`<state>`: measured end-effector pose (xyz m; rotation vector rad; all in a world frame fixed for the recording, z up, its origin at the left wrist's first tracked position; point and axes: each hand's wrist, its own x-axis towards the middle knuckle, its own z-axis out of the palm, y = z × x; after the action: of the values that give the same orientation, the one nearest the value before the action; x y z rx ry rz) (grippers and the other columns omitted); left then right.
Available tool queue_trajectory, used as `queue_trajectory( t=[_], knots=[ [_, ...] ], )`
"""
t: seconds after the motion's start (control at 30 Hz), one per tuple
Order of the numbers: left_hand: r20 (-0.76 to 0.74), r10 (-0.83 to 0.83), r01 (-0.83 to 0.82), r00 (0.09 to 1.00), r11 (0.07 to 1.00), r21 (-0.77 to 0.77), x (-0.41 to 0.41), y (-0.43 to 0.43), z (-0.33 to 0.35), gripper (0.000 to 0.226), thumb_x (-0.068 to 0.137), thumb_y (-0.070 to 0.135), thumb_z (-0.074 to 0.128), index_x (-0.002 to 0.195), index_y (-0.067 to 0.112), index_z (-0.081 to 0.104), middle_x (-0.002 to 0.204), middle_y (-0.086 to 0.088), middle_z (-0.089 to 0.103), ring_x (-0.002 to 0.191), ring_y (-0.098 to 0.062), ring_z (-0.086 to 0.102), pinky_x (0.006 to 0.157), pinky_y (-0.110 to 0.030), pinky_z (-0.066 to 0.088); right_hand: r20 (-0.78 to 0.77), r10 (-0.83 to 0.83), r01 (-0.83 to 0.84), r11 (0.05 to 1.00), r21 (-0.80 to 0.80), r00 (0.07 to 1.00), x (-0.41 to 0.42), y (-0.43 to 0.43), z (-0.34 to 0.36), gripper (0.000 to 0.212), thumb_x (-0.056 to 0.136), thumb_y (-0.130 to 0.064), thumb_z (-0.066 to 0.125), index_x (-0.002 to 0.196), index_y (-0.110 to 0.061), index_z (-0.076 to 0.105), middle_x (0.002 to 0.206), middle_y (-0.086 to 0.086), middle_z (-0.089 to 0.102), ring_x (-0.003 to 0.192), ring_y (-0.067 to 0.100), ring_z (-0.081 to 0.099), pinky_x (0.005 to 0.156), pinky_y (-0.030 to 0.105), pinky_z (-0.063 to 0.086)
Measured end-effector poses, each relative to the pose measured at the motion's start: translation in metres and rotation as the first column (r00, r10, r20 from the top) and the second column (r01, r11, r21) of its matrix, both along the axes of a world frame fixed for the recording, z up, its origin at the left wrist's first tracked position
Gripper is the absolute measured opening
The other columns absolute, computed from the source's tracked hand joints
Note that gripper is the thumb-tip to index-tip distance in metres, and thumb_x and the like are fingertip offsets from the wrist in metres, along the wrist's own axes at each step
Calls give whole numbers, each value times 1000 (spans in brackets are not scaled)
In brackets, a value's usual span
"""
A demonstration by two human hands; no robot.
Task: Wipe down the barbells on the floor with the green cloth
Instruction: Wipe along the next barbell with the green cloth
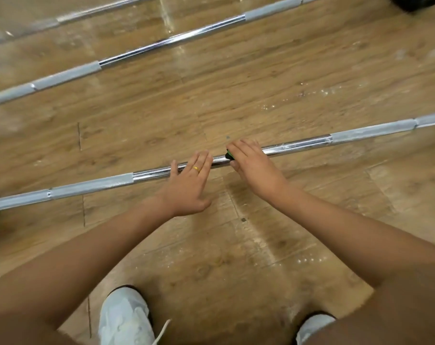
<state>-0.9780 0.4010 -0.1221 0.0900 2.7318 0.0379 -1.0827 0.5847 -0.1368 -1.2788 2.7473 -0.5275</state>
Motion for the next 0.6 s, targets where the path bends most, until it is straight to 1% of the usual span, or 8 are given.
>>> queue_trajectory(
  t=[0.1, 0.17, 0.23, 0.33, 0.43, 0.5, 0.6],
  knots=[
    [34, -38, 39, 999, 999, -24, -6, -3, 4, 111, 90, 50, 61, 158, 11, -18, 168, -2, -20, 155, -17, -14, 120, -64, 12, 12, -5, 5, 1000, 26, 1000, -1, 1, 1, 44, 105, -19, 43, 147, -7, 40, 152, 10, 41, 143, 28, 31, 120, 34, 10],
    [24, -37, 38, 999, 999, -23, -5, -2, 1, 112, 89, 51, 60, 158, 11, -18, 167, -3, -21, 155, -18, -15, 119, -65, 10, 38, -15, 14, 999, 30, 999, -3, 3, 2, 46, 106, -20, 43, 150, -8, 38, 155, 8, 37, 146, 26, 27, 119, 31, 6],
    [-16, -42, 42, 999, 999, -33, -1, -2, -7, 114, 88, 53, 59, 157, 11, -21, 166, -3, -24, 154, -19, -19, 118, -67, 6, 59, -20, 19, 999, 26, 998, -3, 5, 2, 46, 106, -19, 43, 151, -9, 37, 156, 7, 36, 148, 24, 24, 120, 31, 5],
    [-76, -54, 51, 996, 997, -52, 2, -4, -19, 115, 86, 56, 55, 156, 10, -24, 164, -4, -32, 150, -19, -30, 116, -69, 1, 71, -16, 16, 1000, 4, 997, -2, 5, 1, 46, 104, -15, 46, 149, -7, 39, 155, 9, 39, 148, 26, 26, 120, 33, 6],
    [-103, -58, 52, 993, 997, -57, 3, -6, -26, 114, 85, 58, 51, 155, 10, -26, 155, -3, -43, 142, -19, -41, 116, -70, -3, 66, -22, 24, 999, -22, 998, 0, 4, 0, 46, 104, -14, 48, 149, -7, 41, 153, 8, 41, 147, 26, 27, 122, 35, 8],
    [-126, -62, 56, 990, 997, -50, 3, -5, -29, 114, 85, 57, 50, 155, 9, -25, 155, -5, -43, 144, -22, -38, 115, -71, -3, 62, -32, 35, 999, -40, 998, 1, 4, -4, 46, 103, -13, 49, 149, -7, 41, 153, 7, 42, 147, 27, 27, 122, 39, 9],
    [-138, -65, 58, 988, 997, -54, 4, -5, -30, 112, 86, 55, 49, 155, 8, -25, 158, -7, -40, 149, -24, -32, 114, -71, -5, 72, -49, 55, 996, -77, 996, 4, 4, -4, 45, 100, -6, 54, 144, -4, 47, 147, 12, 49, 143, 33, 35, 121, 46, 16]
  ],
)
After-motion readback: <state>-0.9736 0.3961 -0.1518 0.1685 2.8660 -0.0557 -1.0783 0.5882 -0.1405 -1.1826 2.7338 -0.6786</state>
